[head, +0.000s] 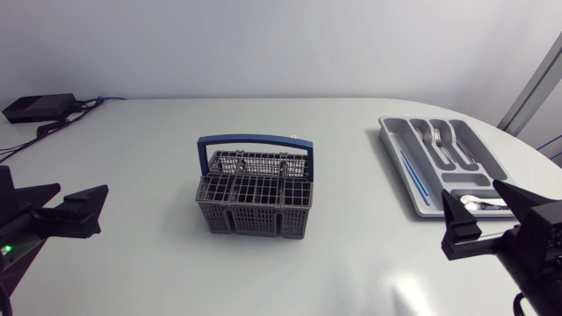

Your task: Unload the cutlery basket into the drawer organizer.

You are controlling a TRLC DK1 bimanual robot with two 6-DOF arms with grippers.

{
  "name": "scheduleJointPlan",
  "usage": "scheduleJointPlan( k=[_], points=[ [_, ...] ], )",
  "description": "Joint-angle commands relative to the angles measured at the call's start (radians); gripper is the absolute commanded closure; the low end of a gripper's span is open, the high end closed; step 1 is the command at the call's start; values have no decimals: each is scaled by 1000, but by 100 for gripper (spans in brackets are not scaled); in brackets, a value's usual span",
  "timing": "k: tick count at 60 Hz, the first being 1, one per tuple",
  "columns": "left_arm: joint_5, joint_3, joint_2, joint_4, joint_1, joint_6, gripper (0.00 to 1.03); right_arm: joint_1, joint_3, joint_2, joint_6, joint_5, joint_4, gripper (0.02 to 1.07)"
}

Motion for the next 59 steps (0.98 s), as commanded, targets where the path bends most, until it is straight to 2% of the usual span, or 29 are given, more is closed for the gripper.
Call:
scheduleJointPlan(
  k=[1,13,45,59],
  points=[
    [7,-60,-40,46,12,23,4,-19,-50,-35,81,-6,27,6],
    [22,-165,-128,152,24,15,4,-55,-122,-110,187,-22,63,6],
    [63,-448,-366,438,56,-5,5,-56,-123,-112,189,-22,63,6],
    [64,-454,-371,445,57,-6,5,-56,-123,-112,189,-22,63,6]
  ],
)
